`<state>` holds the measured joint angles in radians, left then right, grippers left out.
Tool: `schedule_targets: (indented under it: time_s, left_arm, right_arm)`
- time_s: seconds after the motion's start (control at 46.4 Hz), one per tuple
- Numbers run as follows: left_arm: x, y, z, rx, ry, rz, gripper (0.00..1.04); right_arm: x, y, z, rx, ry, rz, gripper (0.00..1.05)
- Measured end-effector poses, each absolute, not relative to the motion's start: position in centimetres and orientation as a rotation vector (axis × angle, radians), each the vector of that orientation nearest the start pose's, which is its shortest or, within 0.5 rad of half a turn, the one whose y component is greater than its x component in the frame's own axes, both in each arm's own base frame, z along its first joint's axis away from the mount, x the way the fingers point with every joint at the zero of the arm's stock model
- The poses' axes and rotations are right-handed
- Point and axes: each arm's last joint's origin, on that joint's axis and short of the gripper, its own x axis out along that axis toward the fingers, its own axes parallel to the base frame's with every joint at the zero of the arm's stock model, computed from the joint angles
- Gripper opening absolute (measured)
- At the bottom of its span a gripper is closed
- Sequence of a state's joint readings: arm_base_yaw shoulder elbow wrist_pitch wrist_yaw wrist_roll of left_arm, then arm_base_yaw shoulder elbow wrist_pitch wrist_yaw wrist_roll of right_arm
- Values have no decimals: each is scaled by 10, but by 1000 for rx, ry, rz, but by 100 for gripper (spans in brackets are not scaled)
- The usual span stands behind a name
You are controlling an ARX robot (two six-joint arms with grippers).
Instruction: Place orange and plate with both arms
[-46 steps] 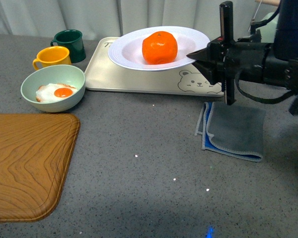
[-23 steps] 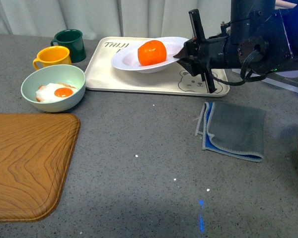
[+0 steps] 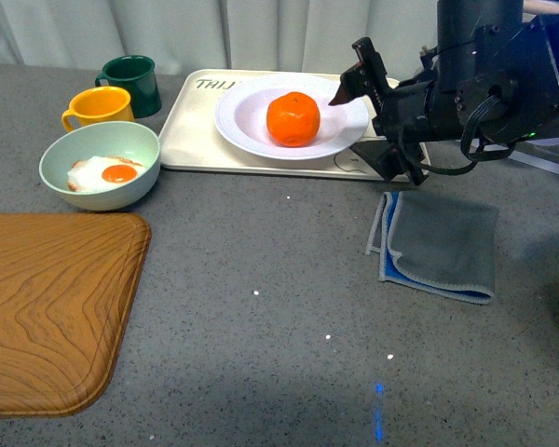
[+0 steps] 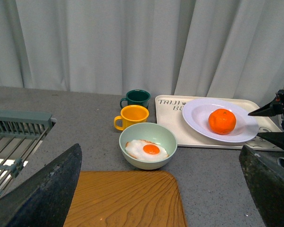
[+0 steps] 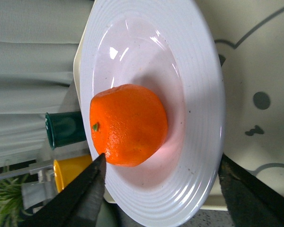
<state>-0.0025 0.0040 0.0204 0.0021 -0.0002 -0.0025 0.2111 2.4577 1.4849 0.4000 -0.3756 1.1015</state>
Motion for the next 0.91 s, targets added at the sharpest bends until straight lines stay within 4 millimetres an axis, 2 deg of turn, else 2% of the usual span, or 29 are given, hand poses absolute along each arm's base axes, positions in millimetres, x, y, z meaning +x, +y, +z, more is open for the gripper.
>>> schedule_targets:
  time_s: [0.043,0.151,0.237,0.345,0.388,0.431,0.496,0.604,0.755,0.906]
  left_arm:
    - [97,0,170,-3,-18,-2,98]
    - [97,0,170,-3,-18,-2,98]
    - [97,0,170,-3,-18,-2,98]
    - [97,0,170,-3,-18,-3,98]
    - [97,0,170,-3,-18,-3,98]
    - [97,0,170,-3,-18,-2,98]
    - [97,0,170,-3,-18,-2,98]
    - [97,0,170,-3,-18,-2,98]
    - [97,0,170,-3,-18,-2,98]
    - [97,0,170,-3,-18,-2,98]
  right_arm:
    - [474,111,61,1015,785,190,78]
    - [468,110,94,861,699,240,97]
    - [461,108,110,803,634,253,94]
    - [449,103,115,547,296,139,82]
    - [427,93,115,355,132,51,71]
    - [408,84,116,227,63,21,62]
    - [383,69,124,119,16,9,50]
    - [341,48,140,41,-15,-4,26]
    - [301,34,140,13,13,-3,1]
    - [263,24,146,3,14,6,1]
